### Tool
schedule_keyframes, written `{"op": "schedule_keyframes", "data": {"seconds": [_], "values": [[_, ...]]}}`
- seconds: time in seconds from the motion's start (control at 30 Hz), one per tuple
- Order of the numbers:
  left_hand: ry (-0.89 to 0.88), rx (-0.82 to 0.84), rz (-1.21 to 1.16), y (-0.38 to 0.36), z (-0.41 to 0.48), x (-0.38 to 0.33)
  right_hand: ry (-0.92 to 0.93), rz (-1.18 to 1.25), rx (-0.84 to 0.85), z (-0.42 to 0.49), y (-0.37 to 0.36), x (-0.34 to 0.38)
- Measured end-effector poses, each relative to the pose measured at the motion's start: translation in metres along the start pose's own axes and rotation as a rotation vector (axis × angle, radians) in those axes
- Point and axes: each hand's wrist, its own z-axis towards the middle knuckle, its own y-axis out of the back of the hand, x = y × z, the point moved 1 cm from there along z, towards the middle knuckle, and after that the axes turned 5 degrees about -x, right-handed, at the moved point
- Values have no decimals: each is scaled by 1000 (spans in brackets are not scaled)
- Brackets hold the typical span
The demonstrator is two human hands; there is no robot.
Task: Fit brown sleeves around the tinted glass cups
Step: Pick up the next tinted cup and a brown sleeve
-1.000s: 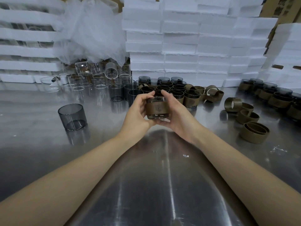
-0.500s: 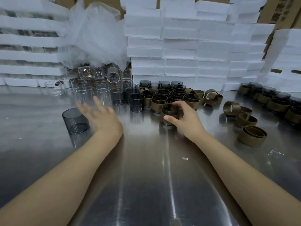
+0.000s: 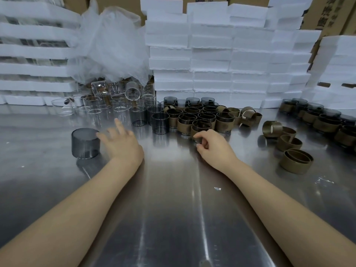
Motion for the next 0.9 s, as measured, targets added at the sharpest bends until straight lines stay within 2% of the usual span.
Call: {"op": "schedule_keyframes", "data": {"seconds": [0.17, 0.33, 0.4, 0.47, 0.53, 0.6, 0.67, 0.73, 0.83, 0.9], "values": [[-222, -144, -210, -2, -6, -19, -31, 44, -26, 2, 2, -4], [-302, -209, -275, -6, -6, -22, -38, 67, -19, 1, 1, -4], [-363, -245, -382, -8, -3, -20, -32, 54, -9, 1, 1, -5], [-440, -379, -562, -7, 0, -18, -26, 34, 6, 1, 1, -4], [-397, -544, -733, -1, 2, -15, -29, 24, 16, 1, 1, -4], [-213, -668, -826, -1, 3, -10, -29, 30, 13, 2, 2, -3], [-15, -606, -884, -6, 7, -3, -16, 50, 12, 2, 2, -4], [110, -422, -958, -14, 14, 2, -5, 56, 23, 2, 2, -4], [163, -163, -1106, -24, 22, 1, 16, 12, 37, 2, -1, -5], [91, -105, -1113, -24, 21, -6, 9, -16, 58, 2, -3, -8]]}}
